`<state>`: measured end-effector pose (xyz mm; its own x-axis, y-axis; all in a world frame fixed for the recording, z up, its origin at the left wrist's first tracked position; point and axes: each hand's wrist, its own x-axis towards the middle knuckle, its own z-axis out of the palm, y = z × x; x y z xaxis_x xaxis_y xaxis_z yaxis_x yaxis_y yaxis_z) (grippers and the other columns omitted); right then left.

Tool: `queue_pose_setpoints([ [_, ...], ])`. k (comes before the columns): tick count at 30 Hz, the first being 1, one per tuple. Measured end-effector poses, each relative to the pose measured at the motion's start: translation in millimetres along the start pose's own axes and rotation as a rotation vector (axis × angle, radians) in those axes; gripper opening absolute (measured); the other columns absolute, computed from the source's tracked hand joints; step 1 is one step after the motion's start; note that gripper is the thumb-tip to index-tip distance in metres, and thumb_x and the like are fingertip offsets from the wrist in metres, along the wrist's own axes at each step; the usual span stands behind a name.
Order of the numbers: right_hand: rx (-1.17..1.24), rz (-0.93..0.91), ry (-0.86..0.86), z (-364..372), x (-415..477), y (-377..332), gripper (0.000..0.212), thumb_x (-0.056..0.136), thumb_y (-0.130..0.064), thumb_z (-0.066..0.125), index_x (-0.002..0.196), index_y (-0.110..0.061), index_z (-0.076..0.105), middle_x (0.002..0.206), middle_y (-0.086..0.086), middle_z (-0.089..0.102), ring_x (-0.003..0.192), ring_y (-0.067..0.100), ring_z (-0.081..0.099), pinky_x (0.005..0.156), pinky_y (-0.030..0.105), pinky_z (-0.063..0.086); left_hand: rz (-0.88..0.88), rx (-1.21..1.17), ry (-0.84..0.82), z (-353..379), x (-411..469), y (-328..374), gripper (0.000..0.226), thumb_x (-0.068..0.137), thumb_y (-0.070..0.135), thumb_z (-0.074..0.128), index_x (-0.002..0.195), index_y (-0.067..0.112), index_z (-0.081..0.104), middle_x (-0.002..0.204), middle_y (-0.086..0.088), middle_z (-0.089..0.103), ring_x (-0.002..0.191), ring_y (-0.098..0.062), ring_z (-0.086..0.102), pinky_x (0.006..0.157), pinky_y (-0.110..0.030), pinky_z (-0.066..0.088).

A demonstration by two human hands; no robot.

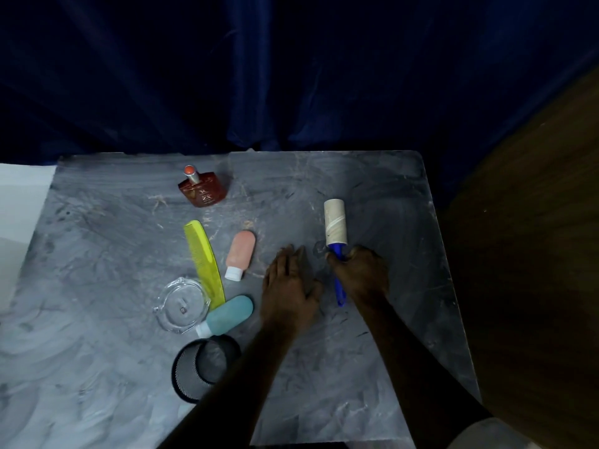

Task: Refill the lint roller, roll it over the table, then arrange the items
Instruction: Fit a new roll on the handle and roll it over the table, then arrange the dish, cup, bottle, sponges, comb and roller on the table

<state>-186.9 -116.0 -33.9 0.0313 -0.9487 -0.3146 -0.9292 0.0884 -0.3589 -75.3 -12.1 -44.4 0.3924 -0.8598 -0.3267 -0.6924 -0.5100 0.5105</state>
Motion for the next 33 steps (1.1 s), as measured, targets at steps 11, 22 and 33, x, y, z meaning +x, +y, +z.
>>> queue_pose_setpoints([
  [11,-0.033,-0.012,-0.016,-4,-12,3,0.061,0.078,-0.067,0.069,0.098,-0.009,0.070,0.105,0.016,0.075,0.102,0.035,0.071,0.081,0.038,0.057,0.181,-0.231,0.072,-43,-63,12,0.071,0.095,0.032,0.066,0.161,0.014,0.048,0.164,-0.010,0.050,0.155,-0.026,0.044,0.131,-0.032,0.030],
  [22,0.001,-0.154,0.073,1,-46,-31,0.047,0.082,-0.064,0.066,0.090,-0.018,0.061,0.092,0.009,0.073,0.088,0.034,0.072,0.077,0.036,0.056,-0.206,-0.551,0.456,-133,-99,-159,0.036,0.094,0.030,0.066,0.128,0.020,0.071,0.117,0.004,0.077,0.100,-0.016,0.077,0.081,-0.029,0.064],
  [33,-0.160,-0.429,-0.329,74,-118,-154,0.025,0.085,-0.039,0.059,0.097,-0.017,0.063,0.101,0.009,0.074,0.100,0.034,0.070,0.083,0.037,0.055,-0.307,-0.185,0.168,-134,-43,-223,0.025,0.080,0.038,0.080,0.104,0.031,0.079,0.109,0.004,0.081,0.104,-0.028,0.078,0.085,-0.039,0.063],
])
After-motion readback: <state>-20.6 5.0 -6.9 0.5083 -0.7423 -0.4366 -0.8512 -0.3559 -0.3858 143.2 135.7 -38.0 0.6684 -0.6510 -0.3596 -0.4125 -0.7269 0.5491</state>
